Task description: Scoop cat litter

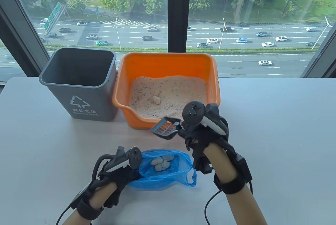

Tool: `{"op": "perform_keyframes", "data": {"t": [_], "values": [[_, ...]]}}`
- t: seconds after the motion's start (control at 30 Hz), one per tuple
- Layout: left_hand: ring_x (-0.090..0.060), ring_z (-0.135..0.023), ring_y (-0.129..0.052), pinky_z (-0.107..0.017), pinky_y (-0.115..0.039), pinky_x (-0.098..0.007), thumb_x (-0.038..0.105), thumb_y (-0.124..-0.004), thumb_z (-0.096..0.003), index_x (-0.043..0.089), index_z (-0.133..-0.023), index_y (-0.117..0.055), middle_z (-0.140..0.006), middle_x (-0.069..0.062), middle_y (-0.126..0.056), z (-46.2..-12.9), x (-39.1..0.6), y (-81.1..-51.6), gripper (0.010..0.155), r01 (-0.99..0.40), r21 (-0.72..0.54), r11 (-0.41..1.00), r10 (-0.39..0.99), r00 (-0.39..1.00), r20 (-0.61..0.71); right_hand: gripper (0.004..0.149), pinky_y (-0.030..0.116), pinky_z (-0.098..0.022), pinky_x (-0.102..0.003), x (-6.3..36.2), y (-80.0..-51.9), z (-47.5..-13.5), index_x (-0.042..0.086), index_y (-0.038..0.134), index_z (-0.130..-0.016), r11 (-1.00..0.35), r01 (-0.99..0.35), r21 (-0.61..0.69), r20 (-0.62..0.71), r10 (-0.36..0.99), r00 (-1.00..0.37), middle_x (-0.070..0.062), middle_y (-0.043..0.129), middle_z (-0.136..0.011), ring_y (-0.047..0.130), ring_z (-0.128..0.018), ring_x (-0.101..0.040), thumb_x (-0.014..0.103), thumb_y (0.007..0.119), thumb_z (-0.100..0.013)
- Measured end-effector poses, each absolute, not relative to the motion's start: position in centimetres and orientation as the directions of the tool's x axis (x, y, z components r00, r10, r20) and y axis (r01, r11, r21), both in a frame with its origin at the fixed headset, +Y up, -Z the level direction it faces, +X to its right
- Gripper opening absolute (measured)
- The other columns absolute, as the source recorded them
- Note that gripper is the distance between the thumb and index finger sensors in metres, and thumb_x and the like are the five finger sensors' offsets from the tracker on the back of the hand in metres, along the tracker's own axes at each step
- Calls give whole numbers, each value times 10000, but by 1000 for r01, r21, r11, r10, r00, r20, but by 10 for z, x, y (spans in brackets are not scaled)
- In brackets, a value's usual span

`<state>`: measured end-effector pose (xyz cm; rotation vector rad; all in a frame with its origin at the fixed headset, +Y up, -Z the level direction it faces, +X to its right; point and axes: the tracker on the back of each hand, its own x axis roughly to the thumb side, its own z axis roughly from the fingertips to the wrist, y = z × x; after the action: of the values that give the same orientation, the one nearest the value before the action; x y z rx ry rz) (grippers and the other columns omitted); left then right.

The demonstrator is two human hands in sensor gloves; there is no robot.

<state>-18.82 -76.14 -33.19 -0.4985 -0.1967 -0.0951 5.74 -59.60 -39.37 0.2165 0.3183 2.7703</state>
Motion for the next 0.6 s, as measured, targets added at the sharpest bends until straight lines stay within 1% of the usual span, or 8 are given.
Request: {"op": "perform_keyframes", "data": {"t": [0.03,0.17,0.23,0.33,0.4,0.5,0.57,0.6], "values": [[-107,-526,-936,-456,-712,-384,482,-772,-468,422,-1057,-400,-771,76,-817,-332,-188,-761,699,138,-465,874,-42,977,210,565,765,-203,-378,51,-600,-404,-15,676,-901,-925,-306,226,72,329,-942,-329,695,-780,829,-251,-124,296,761,-436],[-107,-526,-935,-457,-712,-384,482,-773,-468,422,-1058,-398,-771,75,-816,-332,-189,-761,701,137,-466,874,-40,977,212,562,764,-192,-362,27,-623,-449,-7,677,-896,-971,-163,176,-55,156,-986,-318,701,-776,821,-235,-109,305,751,-434],[-107,-527,-935,-457,-711,-384,481,-774,-468,421,-1058,-397,-770,74,-816,-332,-189,-761,703,133,-469,873,-35,977,211,560,758,-184,-360,16,-637,-469,-10,678,-893,-971,-106,215,-93,87,-992,-316,706,-768,814,-227,-109,302,745,-434],[-105,-527,-934,-457,-711,-384,482,-776,-467,421,-1058,-396,-768,74,-815,-333,-189,-762,705,126,-472,873,-27,977,210,553,751,-184,-363,0,-656,-493,-8,686,-892,-934,-49,353,-97,15,-995,-313,710,-765,810,-224,-118,292,748,-432],[-106,-526,-935,-458,-711,-383,481,-776,-467,421,-1058,-396,-767,74,-815,-333,-189,-762,705,124,-473,872,-25,977,210,554,749,-176,-366,-13,-669,-507,-15,680,-891,-932,-104,349,-81,80,-993,-317,707,-759,808,-216,-120,287,739,-430],[-107,-527,-934,-457,-711,-385,481,-777,-467,419,-1058,-396,-766,71,-816,-333,-190,-762,705,122,-475,872,-22,977,211,560,743,-167,-365,-29,-688,-520,-8,654,-898,-934,-150,324,-96,126,-987,-308,694,-763,798,-217,-115,291,714,-428],[-106,-527,-934,-457,-711,-384,481,-778,-467,421,-1058,-394,-765,72,-815,-333,-190,-762,707,118,-477,871,-17,978,209,562,717,-88,-383,-38,-695,-525,1,652,-890,-959,-147,243,-74,133,-988,-295,697,-754,774,-196,-106,303,697,-419],[-106,-527,-934,-457,-711,-384,481,-778,-467,420,-1058,-394,-765,73,-815,-333,-190,-762,707,116,-478,871,-16,978,209,559,708,-73,-391,-40,-696,-525,3,654,-888,-961,-156,227,-70,144,-987,-293,699,-753,777,-197,-104,304,692,-418]]}}
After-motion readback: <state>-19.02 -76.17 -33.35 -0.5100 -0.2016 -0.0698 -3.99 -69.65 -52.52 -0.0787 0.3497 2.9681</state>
